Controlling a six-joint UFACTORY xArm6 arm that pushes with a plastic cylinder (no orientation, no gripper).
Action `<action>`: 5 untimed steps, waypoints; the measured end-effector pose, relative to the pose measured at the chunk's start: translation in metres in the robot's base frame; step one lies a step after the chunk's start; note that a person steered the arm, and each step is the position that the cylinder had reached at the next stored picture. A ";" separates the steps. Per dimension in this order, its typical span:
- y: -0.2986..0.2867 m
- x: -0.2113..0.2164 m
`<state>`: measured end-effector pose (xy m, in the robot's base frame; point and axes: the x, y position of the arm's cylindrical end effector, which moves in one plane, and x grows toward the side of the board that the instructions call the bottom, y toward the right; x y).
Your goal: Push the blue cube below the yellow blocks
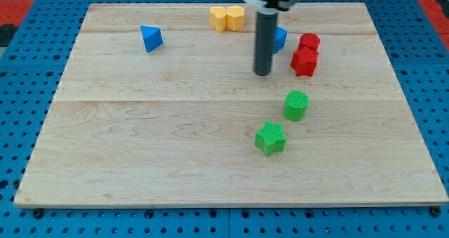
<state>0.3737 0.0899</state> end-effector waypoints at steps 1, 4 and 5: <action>0.052 -0.045; 0.031 -0.070; 0.019 -0.097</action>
<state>0.2768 0.1088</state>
